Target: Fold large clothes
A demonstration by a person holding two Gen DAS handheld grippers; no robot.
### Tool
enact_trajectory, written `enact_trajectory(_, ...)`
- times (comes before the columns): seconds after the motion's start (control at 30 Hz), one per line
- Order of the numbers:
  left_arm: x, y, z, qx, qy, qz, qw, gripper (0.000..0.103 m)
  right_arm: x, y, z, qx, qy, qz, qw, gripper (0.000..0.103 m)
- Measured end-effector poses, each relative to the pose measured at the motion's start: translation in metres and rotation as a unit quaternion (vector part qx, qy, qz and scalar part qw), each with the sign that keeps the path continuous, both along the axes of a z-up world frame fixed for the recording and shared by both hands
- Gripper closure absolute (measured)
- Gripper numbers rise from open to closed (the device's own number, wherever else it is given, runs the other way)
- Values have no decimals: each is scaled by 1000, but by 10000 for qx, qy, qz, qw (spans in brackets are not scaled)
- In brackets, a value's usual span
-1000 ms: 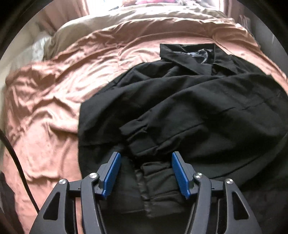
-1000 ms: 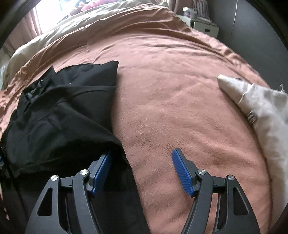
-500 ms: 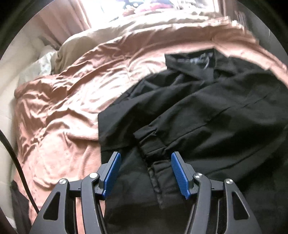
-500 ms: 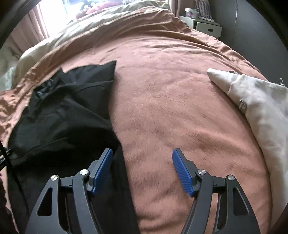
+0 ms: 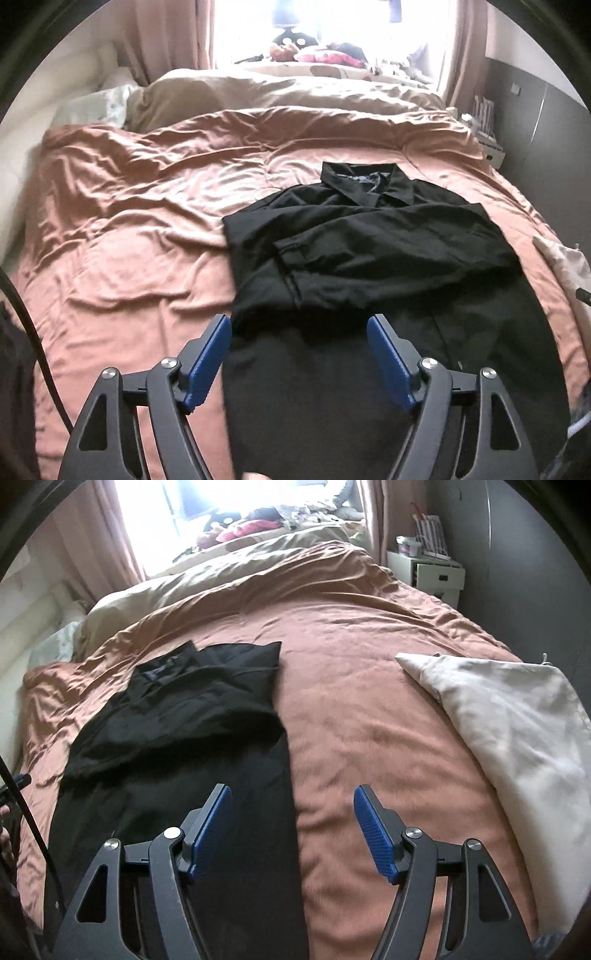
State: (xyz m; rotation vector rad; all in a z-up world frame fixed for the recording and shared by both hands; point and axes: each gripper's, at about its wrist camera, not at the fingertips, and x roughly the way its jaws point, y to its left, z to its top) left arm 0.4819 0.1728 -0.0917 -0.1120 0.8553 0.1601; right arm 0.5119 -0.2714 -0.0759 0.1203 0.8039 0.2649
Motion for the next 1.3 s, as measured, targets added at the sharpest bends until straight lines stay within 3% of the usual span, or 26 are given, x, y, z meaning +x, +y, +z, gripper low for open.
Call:
enact_trajectory(0.13, -60, -2, 25, -191, -235, 125, 9995, 10, -47, -8, 13, -126, -105, 41, 9999, 36)
enact_trajectory(0.17, -72, -2, 31, -225, -312, 163, 9991, 3, -60, -12, 15, -211, -114, -4, 9997, 32)
enact_trajectory(0.2, -86, -3, 37, -257, -406, 203, 9986, 0, -71, -11, 19, -242, -111, -11, 9996, 22)
enact_trajectory(0.33, -146, -11, 60, -239, -636, 392, 9969, 0, -116, -22, 26, -175, -251, -34, 9995, 14)
enact_trajectory(0.4, -167, -16, 67, -230, -627, 477, 9966, 0, -139, -31, 30, -11, -362, -83, 9993, 0)
enact_trajectory(0.63, -241, -34, 79, -463, -802, 420, 9948, 0, -200, -65, 34, 526, -688, -145, 9961, 0)
enact_trajectory(0.77, -274, -44, 78, -528, -918, 428, 9935, 0, -235, -74, 28, 377, -910, -173, 9950, 0)
enact_trajectory(1.2, -353, -69, 59, -331, -983, 580, 9929, 0, -297, -82, -4, 377, -718, -52, 9967, 0)
enact_trajectory(1.3, -363, -74, 50, -320, -968, 412, 9939, 0, -305, -79, -10, 277, -764, -10, 9967, 0)
